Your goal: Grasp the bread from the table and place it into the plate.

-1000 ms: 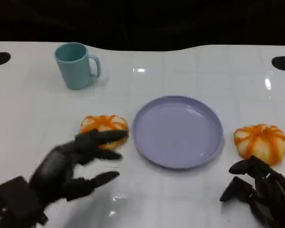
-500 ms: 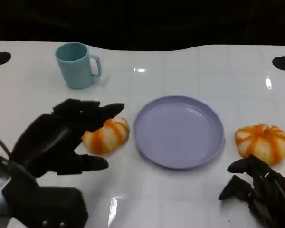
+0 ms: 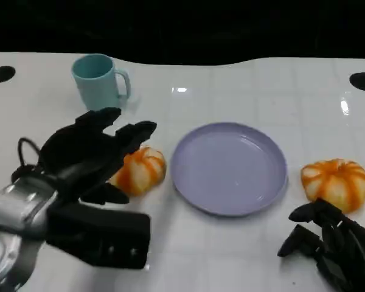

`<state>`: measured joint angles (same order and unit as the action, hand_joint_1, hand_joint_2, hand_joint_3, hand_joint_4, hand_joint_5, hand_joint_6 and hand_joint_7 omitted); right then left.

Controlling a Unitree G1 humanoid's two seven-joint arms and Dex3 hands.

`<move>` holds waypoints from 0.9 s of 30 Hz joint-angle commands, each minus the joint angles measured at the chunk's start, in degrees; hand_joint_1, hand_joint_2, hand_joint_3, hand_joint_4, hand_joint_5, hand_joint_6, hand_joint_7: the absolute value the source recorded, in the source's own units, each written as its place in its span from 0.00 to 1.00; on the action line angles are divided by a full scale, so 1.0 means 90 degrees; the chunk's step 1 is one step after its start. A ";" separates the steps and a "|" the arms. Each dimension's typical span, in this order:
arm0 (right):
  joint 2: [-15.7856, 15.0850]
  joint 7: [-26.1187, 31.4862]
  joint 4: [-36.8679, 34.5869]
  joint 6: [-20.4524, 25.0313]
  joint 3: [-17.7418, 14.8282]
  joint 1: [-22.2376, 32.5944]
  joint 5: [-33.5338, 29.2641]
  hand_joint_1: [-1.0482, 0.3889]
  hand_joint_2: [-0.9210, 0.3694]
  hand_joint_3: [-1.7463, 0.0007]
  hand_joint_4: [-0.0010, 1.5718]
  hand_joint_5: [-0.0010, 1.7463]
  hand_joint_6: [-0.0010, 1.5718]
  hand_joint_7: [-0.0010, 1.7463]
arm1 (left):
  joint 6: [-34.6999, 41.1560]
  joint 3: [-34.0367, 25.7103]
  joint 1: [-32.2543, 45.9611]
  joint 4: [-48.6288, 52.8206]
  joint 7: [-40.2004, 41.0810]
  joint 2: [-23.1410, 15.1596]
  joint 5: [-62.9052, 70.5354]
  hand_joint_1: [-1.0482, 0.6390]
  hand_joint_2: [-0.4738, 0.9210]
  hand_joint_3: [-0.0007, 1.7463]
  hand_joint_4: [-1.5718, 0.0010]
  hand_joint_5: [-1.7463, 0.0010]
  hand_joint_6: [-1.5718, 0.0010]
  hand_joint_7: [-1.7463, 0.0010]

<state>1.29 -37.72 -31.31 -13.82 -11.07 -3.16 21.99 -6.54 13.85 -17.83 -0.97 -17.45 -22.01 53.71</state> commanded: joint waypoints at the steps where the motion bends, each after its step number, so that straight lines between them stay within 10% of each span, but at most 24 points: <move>1: -0.0103 0.0056 0.0095 0.0010 -0.0021 0.0041 0.0018 0.33 0.00 0.87 0.42 0.87 0.38 0.69 | 0.0219 0.0191 -0.0158 0.0150 -0.0021 -0.0114 -0.0032 0.30 0.90 0.00 1.00 1.00 0.92 1.00; 27: -0.0195 -0.0168 0.0111 0.0058 -0.0038 0.0095 0.0113 0.35 0.00 0.88 0.42 0.85 0.39 0.67 | 0.0356 0.2011 -0.3581 0.7445 0.1303 0.1611 -0.0455 0.28 0.92 0.00 0.95 0.98 0.92 0.99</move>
<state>0.35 -39.64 -31.20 -13.50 -10.92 -2.90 22.50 -2.23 31.18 -47.72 61.93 -7.64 -8.47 50.59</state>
